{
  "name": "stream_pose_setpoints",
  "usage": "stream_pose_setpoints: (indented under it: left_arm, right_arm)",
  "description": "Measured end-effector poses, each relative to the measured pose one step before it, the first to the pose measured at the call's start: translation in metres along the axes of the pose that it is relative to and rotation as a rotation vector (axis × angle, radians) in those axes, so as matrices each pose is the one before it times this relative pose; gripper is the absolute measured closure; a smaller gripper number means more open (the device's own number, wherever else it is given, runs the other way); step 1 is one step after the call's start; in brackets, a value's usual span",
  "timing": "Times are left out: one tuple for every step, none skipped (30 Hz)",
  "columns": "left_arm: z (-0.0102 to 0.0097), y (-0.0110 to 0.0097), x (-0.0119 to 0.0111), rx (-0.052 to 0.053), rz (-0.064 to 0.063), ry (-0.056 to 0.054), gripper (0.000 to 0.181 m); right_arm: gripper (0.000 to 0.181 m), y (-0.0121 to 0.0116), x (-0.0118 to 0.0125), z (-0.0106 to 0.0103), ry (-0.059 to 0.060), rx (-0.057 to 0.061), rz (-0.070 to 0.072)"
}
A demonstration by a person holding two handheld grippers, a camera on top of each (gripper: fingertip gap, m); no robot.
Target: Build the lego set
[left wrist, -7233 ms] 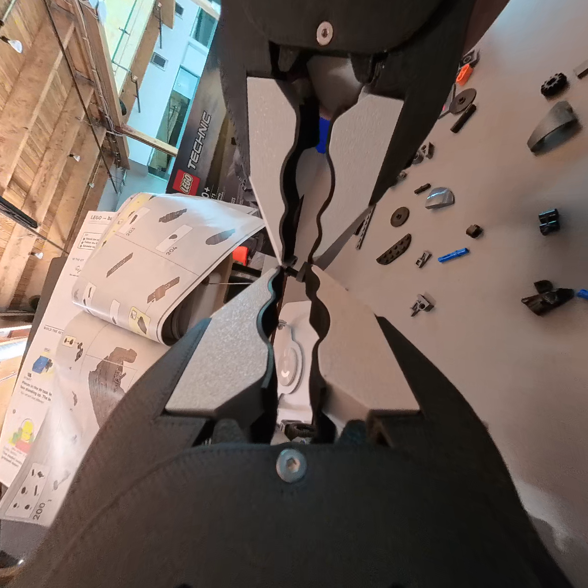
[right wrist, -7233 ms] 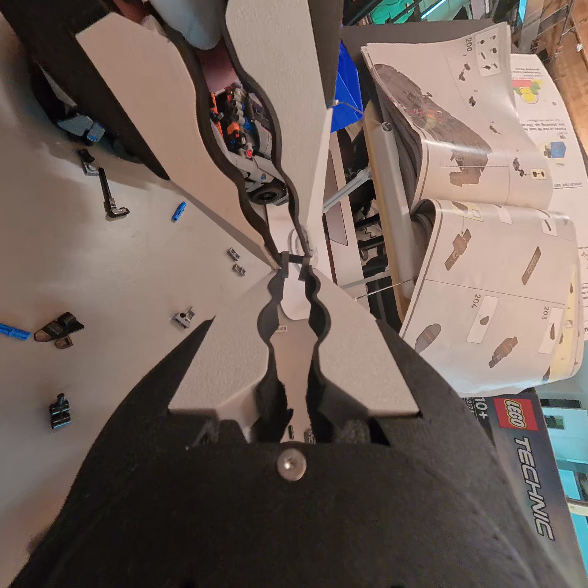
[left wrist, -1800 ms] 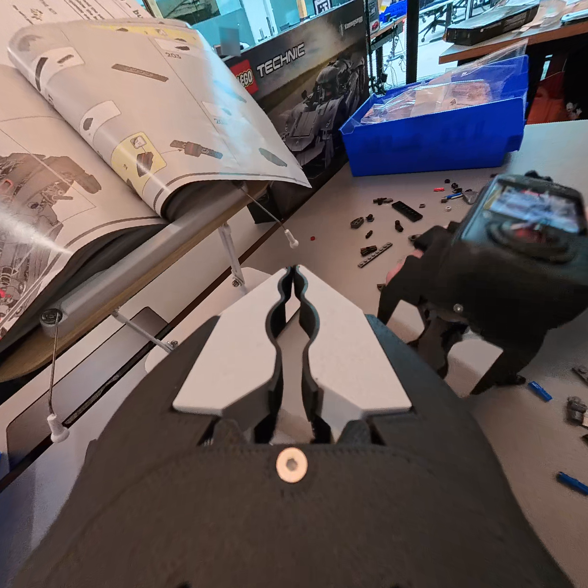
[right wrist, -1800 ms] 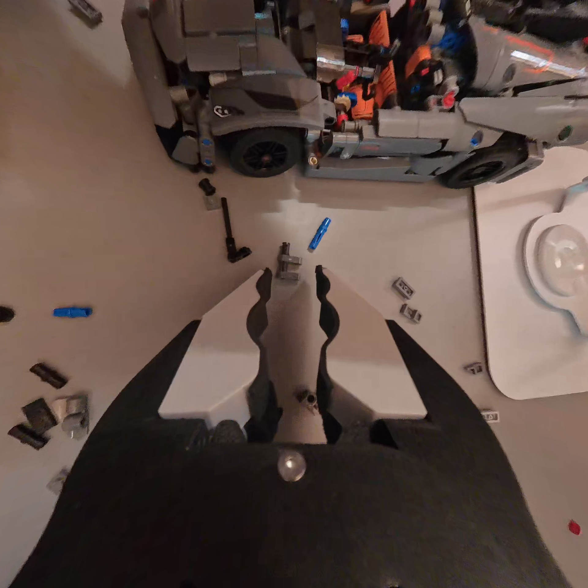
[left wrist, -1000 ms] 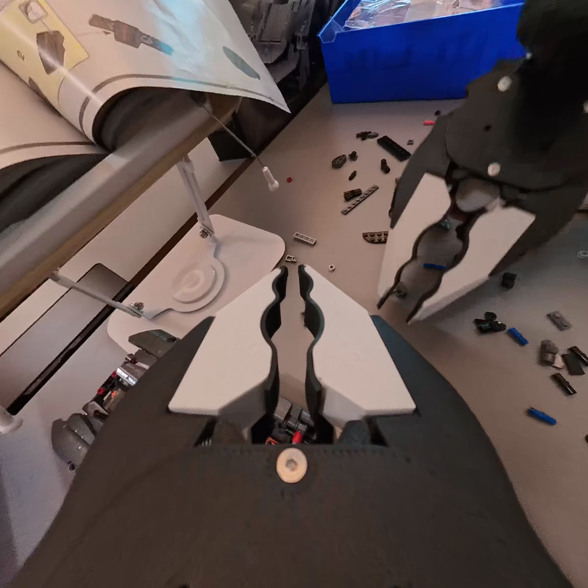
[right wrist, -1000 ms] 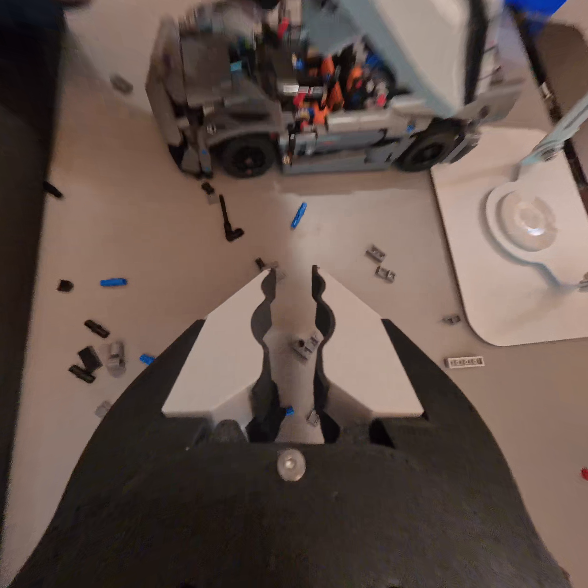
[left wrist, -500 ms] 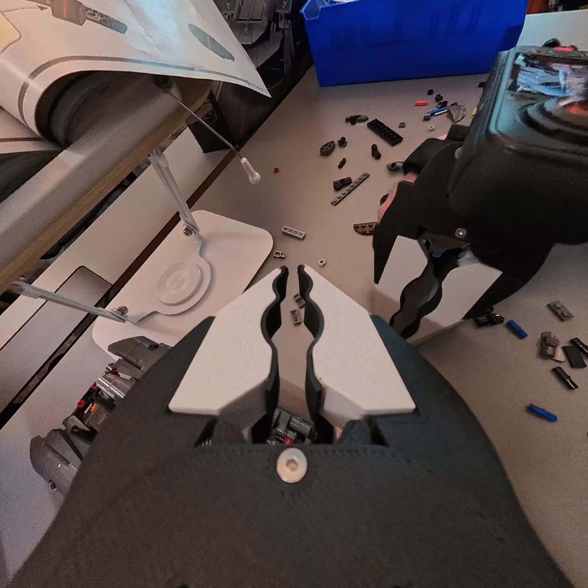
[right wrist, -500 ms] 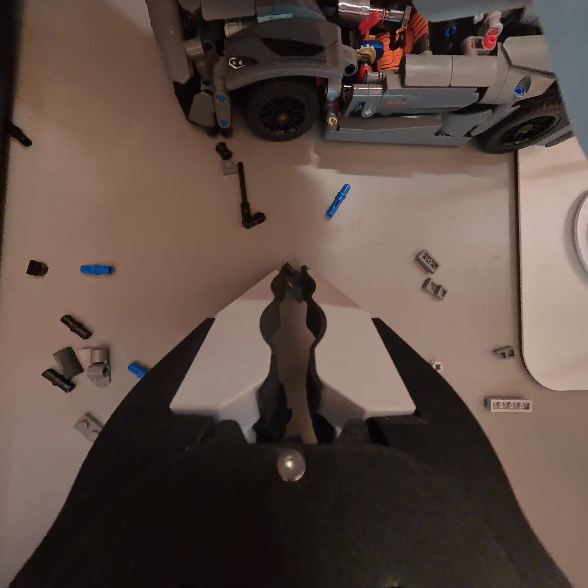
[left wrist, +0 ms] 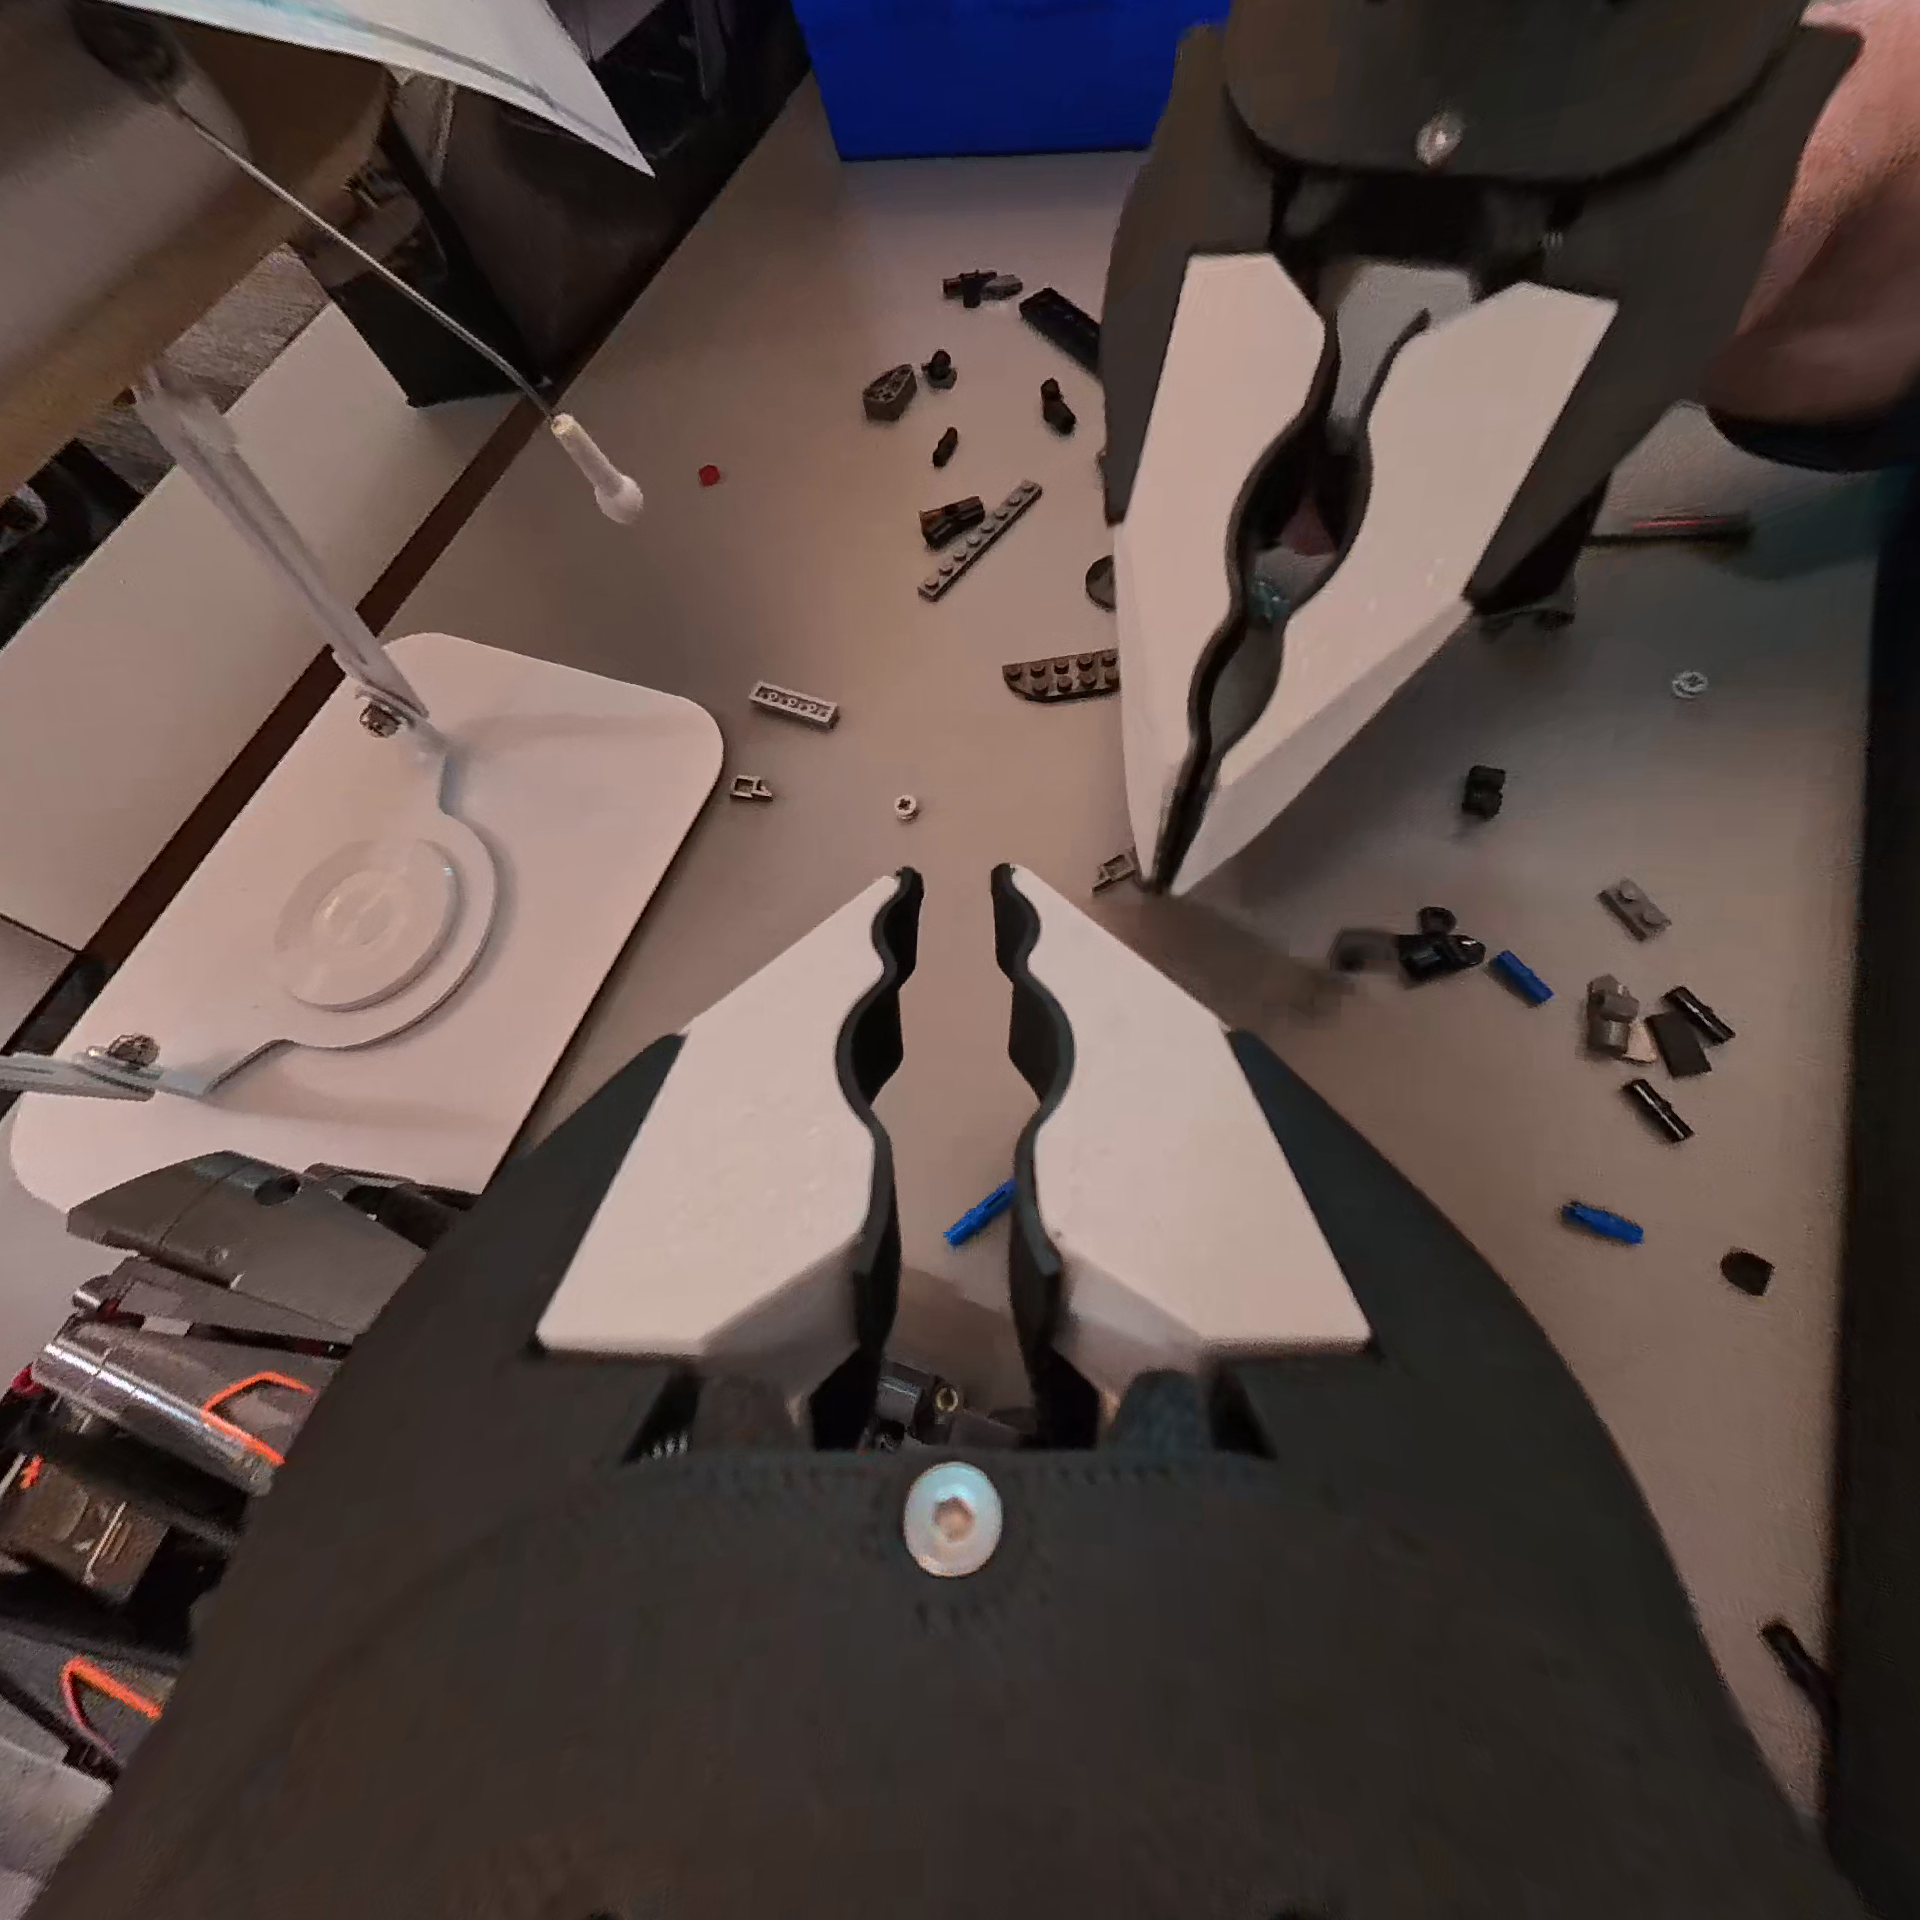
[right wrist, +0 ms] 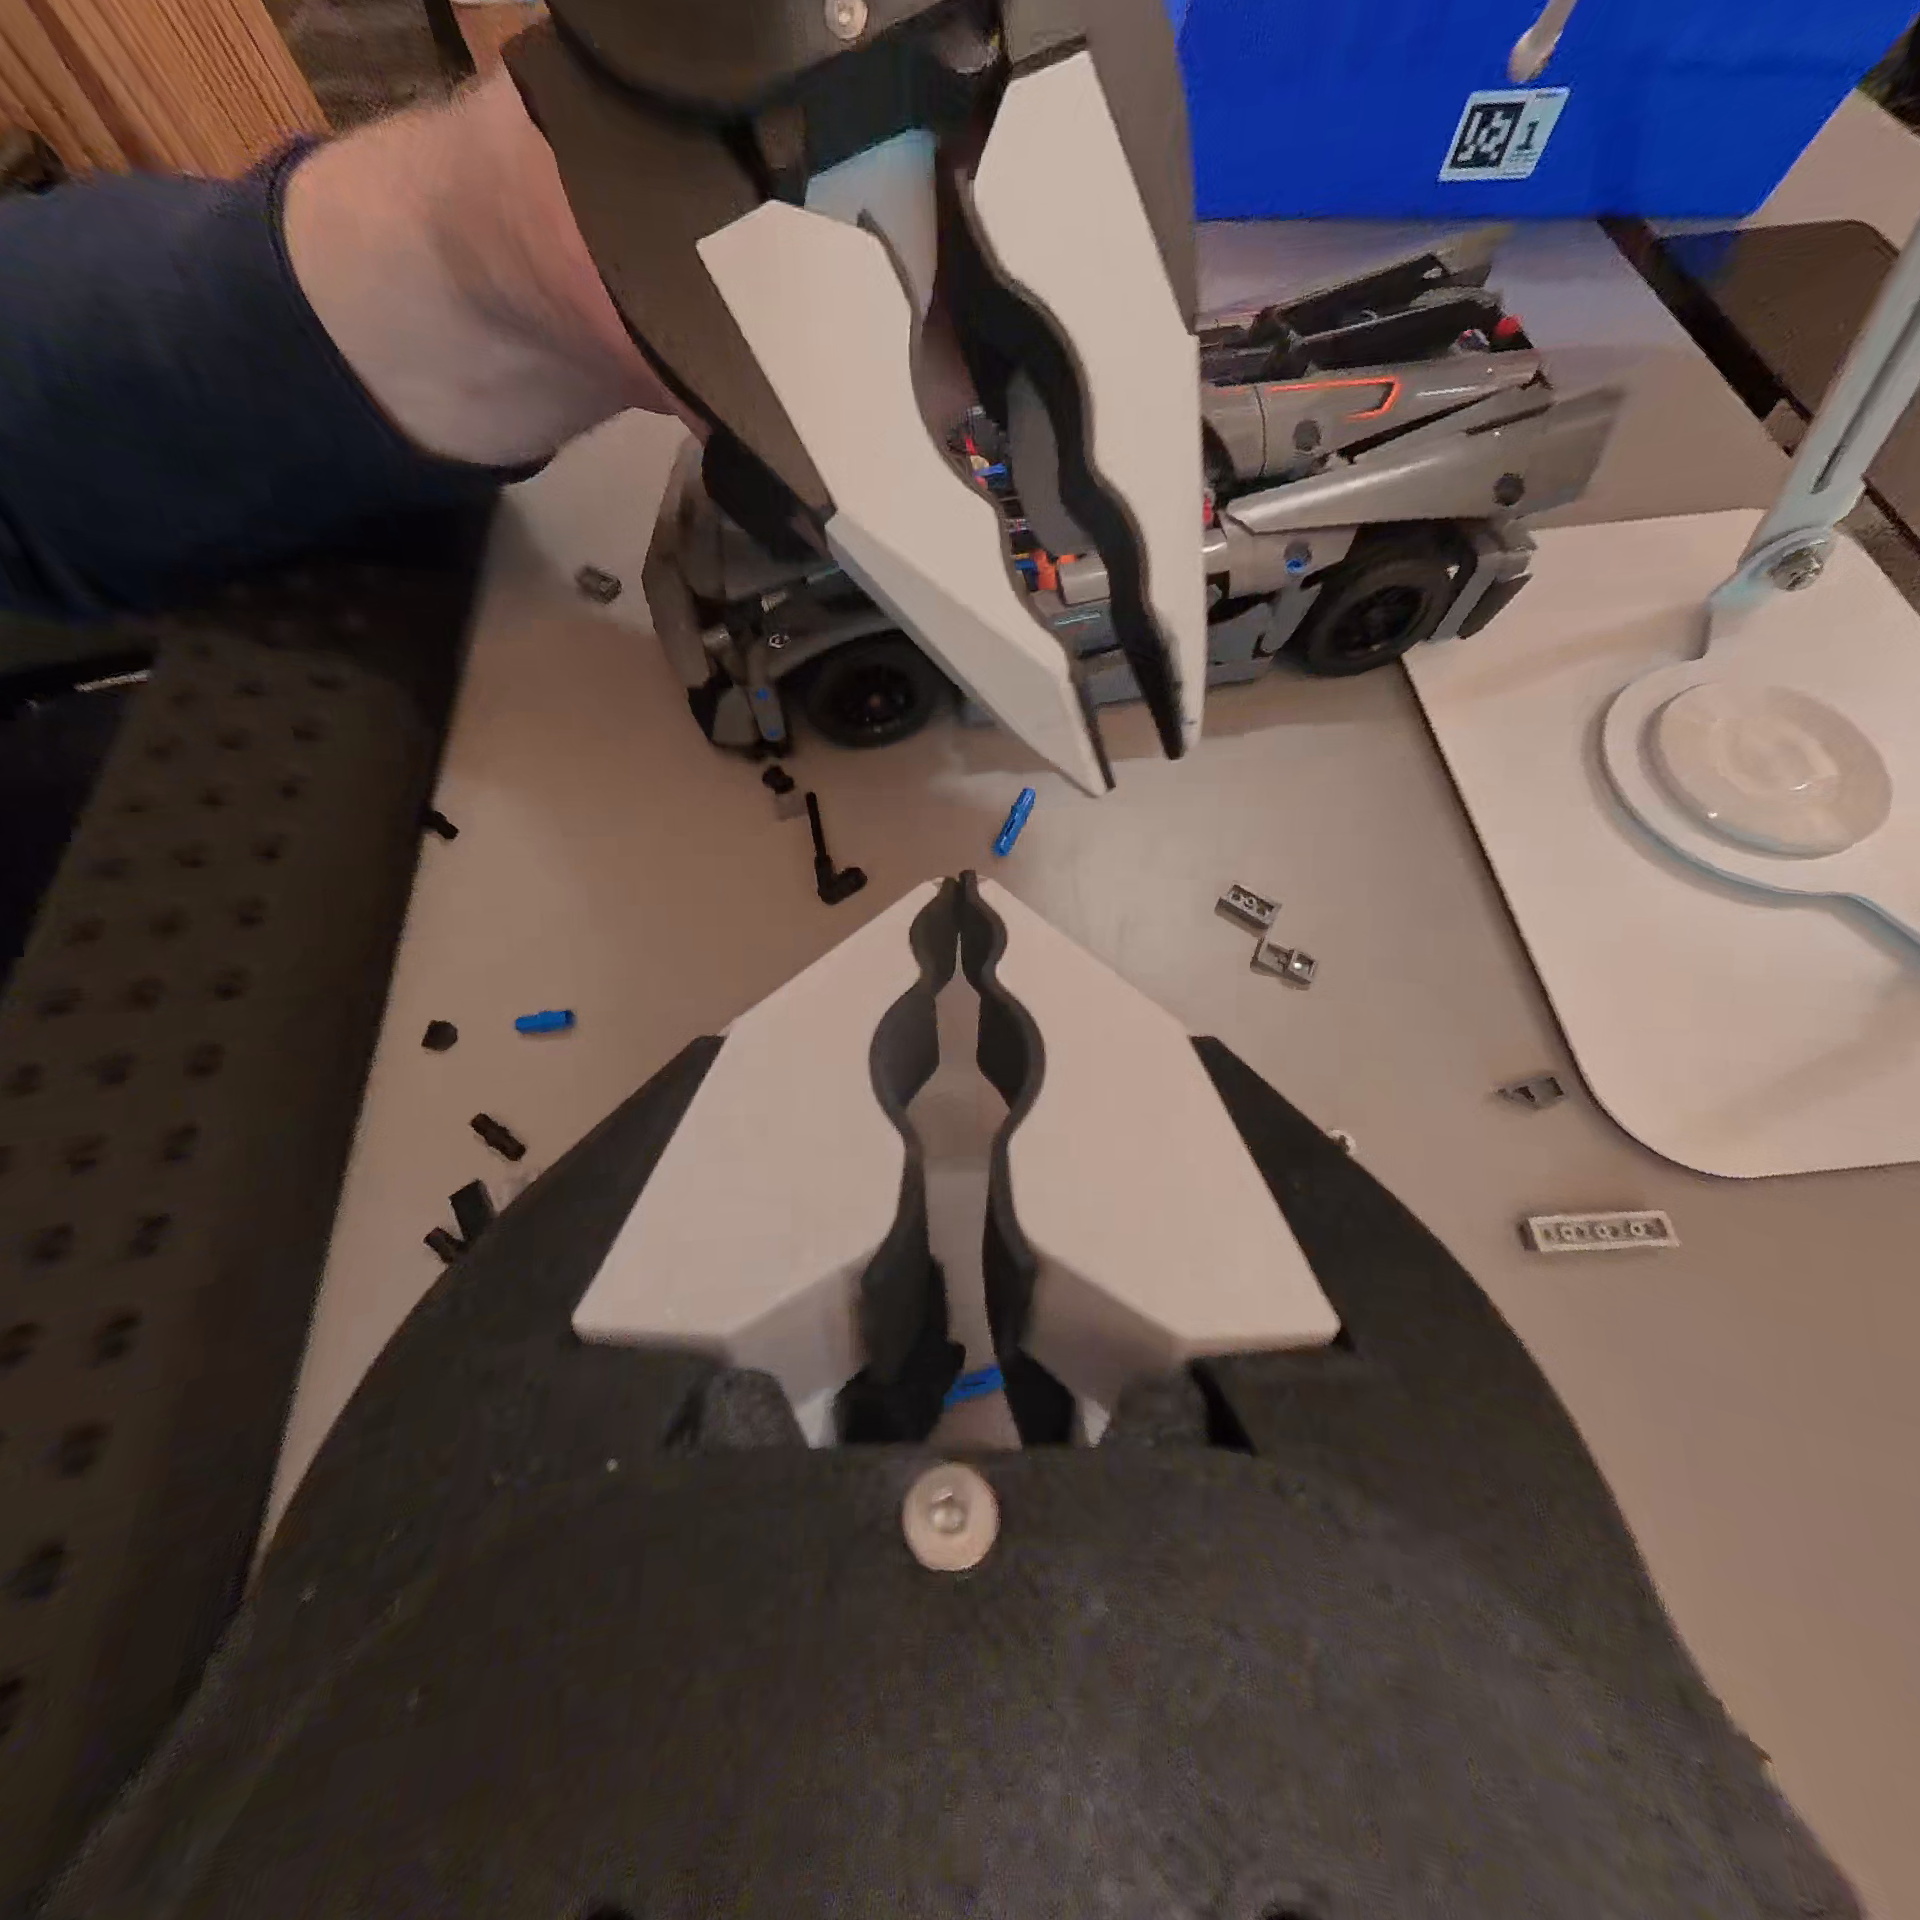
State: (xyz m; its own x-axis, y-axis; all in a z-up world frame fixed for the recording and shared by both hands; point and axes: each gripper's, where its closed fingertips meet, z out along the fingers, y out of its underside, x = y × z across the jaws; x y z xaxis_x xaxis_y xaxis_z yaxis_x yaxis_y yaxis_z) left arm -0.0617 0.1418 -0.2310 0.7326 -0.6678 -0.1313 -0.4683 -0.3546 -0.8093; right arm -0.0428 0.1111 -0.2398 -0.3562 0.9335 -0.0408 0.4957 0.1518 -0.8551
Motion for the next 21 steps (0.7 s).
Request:
stream_pose_setpoints:
  left_arm:
    - [-0.0003, 0.00044, 0.00075, -0.0041, 0.0005, 0.0052, 0.169]
    - [-0.00047, 0.00083, -0.00137, -0.0061, 0.0046, -0.0095, 0.169]
    - [-0.0004, 0.0001, -0.00129, -0.0012, 0.0046, -0.0082, 0.17]
    - [0.00001, -0.00023, 0.00076, 0.0015, -0.0022, 0.006, 0.17]
    - [0.00028, 0.00025, 0.00052, -0.0005, -0.0026, 0.0041, 0.17]
    - [0.00037, 0.00078, -0.00019, -0.0045, 0.004, -0.0036, 0.17]
    - [0.0008, 0.00145, -0.00023, -0.0094, 0.0065, -0.0048, 0.171]
    - [0.00103, 0.00155, 0.00063, -0.0105, 0.0068, -0.0009, 0.171]
    - [0.00108, 0.00093, 0.00069, -0.0076, 0.0073, -0.002, 0.172]
    - [0.00115, 0.00063, 0.00001, -0.0065, 0.0076, -0.0061, 0.172]
    - [0.00101, 0.00084, -0.0002, -0.0077, 0.0081, -0.0069, 0.172]
    - [0.0009, 0.00079, 0.00017, -0.0057, 0.0072, -0.0032, 0.172]
    - [0.00055, -0.00022, 0.00009, 0.0012, 0.0039, -0.003, 0.172]
    - [0.00021, -0.00067, 0.00038, 0.0032, 0.001, 0.0004, 0.172]
    - [0.00016, -0.00059, 0.00068, 0.0016, 0.0004, 0.0033, 0.173]
    - [0.0002, -0.00054, 0.00077, 0.0022, 0.0029, 0.0014, 0.173]
    - [0.00023, -0.00069, 0.00022, 0.0026, 0.0058, -0.0035, 0.173]
    - [0.0003, -0.00017, 0.00059, -0.0013, 0.0055, -0.0014, 0.174]
    - [0.00063, 0.0002, 0.00138, -0.0041, 0.0039, 0.004, 0.174]
    - [0.0007, 0.00013, 0.00128, -0.0025, 0.0041, 0.0032, 0.174]
    - [0.00075, -0.00021, 0.00082, -0.0003, 0.0046, 0.0009, 0.174]
  right_arm:
    - [0.181, 0.00144, 0.0017, -0.00279, 0.011, -0.0121, -0.0022]
    - [0.181, 0.00241, 0.00344, -0.00237, 0.0234, -0.0138, -0.01]
    - [0.181, 0.0025, -0.00023, -0.00167, 0.0018, -0.0139, -0.0125]
    - [0.181, 0.00397, -0.00227, -0.00126, -0.0099, -0.0251, -0.0071]
    - [0.18, 0.00538, -0.00252, -0.0009, -0.011, -0.0346, -0.0032]
    - [0.176, 0.00593, -0.00349, -0.00116, -0.0165, -0.0364, -0.0034]
    - [0.173, 0.00489, -0.00359, -0.00155, -0.0124, -0.0287, -0.0093]
    - [0.17, 0.00368, -0.0051, -0.00215, -0.018, -0.0213, -0.0117]
    - [0.164, 0.00331, -0.00523, -0.00259, -0.0172, -0.0215, -0.0049]
    - [0.159, 0.00285, -0.00625, -0.00345, -0.0228, -0.018, -0.0094]
    - [0.157, 0.00272, -0.00901, -0.0032, -0.0336, -0.0157, -0.0118]
    - [0.156, 0.00492, -0.0124, -0.00177, -0.0488, -0.0265, -0.019]
    - [0.156, 0.00682, -0.01109, 0.0005, -0.0363, -0.0354, -0.0256]
    - [0.156, 0.00905, -0.009, 0.00258, -0.0247, -0.0441, -0.0245]
    - [0.156, 0.00961, -0.00808, 0.00378, -0.0291, -0.0499, -0.0092]
    - [0.156, 0.00664, -0.00761, 0.00421, -0.0338, -0.0346, -0.0034]
    - [0.157, 0.00471, -0.00838, 0.00364, -0.0395, -0.021, -0.0032]
    - [0.157, 0.00325, -0.00664, 0.00294, -0.0262, -0.0136, -0.0102]
    - [0.156, 0.00043, -0.00509, 0.00269, -0.0151, 0.0017, -0.0231]
    - [0.156, -0.00138, -0.00324, 0.003, -0.006, 0.007, -0.029]
    - [0.156, -0.00174, -0.00355, 0.00362, -0.0102, 0.0037, -0.029]
